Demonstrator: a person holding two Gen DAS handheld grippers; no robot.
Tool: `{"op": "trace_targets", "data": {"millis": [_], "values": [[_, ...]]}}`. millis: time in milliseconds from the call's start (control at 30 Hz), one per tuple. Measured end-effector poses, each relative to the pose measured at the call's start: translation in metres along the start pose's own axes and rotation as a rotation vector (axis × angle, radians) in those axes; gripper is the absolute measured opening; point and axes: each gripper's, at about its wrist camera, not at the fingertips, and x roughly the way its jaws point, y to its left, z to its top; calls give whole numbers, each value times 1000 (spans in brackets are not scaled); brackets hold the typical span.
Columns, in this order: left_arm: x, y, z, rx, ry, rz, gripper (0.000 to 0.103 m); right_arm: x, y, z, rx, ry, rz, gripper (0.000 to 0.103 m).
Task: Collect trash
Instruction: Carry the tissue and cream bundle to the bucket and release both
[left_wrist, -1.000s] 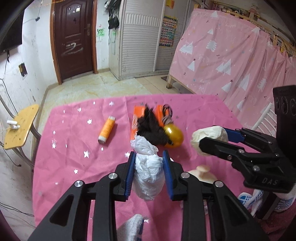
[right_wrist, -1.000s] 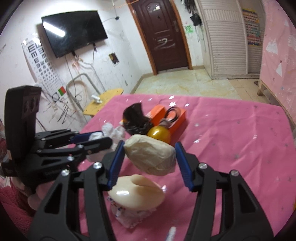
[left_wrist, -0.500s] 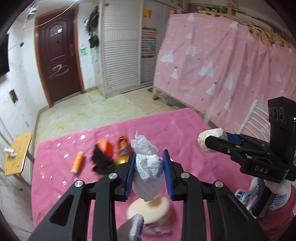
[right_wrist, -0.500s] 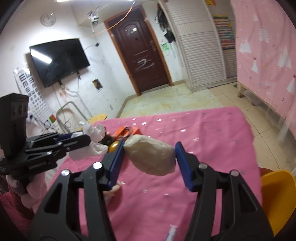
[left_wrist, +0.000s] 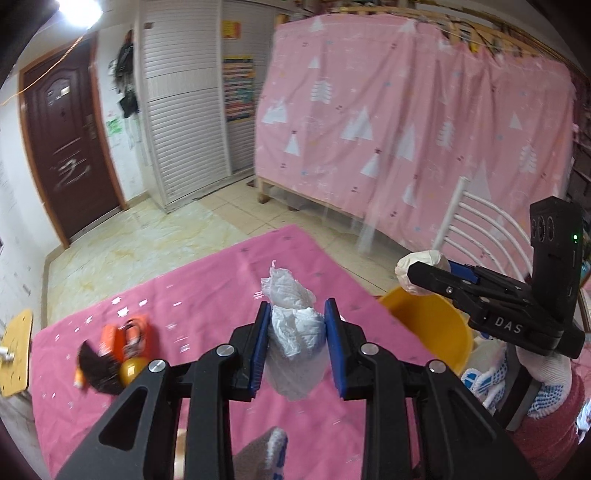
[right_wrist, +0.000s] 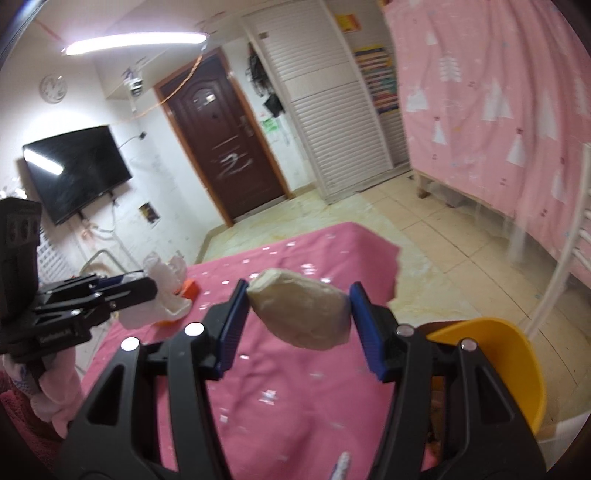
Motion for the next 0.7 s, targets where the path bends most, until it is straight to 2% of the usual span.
{"op": "trace_targets", "data": {"millis": [200,500,600,667,700], "values": [[21,-47,14,64,20,-53,21,-20,-43,-5,43,-21,-91,54],[56,-118,35,131,63,-145,22,-41,-99,-24,120,-21,-166,54],[69,-139,41,127,63,-181,22,-47,-112,-29,152,-21,-178,61],[76,-148,43,129,74,-206,27,-50,-119,-31,166,-22,-182,61],[80,-154,44,130,83,-218,36,-52,-121,-32,170,-24,-184,61]]}}
